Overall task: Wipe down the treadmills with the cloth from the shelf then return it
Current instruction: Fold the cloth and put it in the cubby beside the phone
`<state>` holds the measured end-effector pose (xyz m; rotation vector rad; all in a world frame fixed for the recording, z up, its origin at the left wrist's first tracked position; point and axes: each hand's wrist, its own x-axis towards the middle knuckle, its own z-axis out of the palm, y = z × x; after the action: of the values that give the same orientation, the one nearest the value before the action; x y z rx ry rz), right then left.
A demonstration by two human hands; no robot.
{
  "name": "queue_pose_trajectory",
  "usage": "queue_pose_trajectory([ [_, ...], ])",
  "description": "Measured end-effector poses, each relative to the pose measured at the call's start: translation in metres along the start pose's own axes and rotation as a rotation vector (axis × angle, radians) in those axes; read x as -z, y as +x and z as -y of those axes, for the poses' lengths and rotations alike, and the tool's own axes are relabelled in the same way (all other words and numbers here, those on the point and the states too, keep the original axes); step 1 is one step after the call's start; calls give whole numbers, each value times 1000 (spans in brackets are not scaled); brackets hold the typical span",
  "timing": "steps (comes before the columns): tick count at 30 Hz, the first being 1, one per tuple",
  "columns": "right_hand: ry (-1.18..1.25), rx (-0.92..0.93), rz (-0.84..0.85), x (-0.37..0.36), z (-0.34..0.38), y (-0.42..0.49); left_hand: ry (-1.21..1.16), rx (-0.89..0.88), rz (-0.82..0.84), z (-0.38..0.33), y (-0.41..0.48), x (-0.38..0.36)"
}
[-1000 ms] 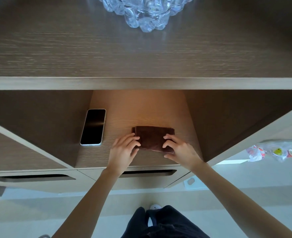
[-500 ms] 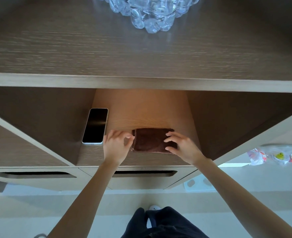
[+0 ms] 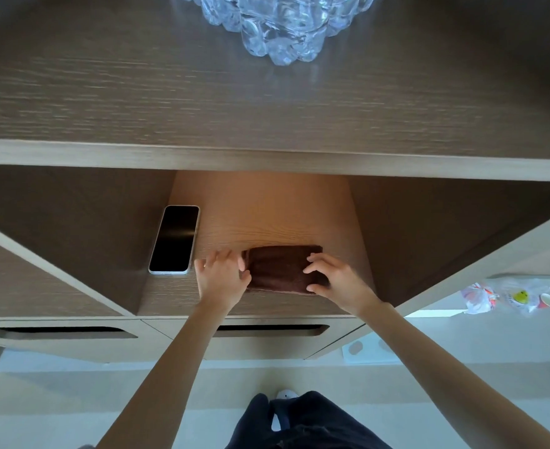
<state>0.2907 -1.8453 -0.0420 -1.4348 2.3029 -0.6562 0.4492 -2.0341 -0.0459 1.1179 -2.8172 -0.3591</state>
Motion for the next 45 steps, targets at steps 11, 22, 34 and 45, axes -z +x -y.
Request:
queue_pose_trajectory([
  [11, -243, -153, -8, 24, -1, 54, -45, 91, 133, -13, 55, 8],
  [22, -185, -137, -12, 28, 3, 46, 29, -64, -50, -14, 41, 6],
  [34, -195, -141, 38, 13, 12, -10, -137, -480, 56, 18, -14, 7],
  [45, -499, -33, 189, -5, 24, -23, 134, -531, 262, 1, -33, -27],
])
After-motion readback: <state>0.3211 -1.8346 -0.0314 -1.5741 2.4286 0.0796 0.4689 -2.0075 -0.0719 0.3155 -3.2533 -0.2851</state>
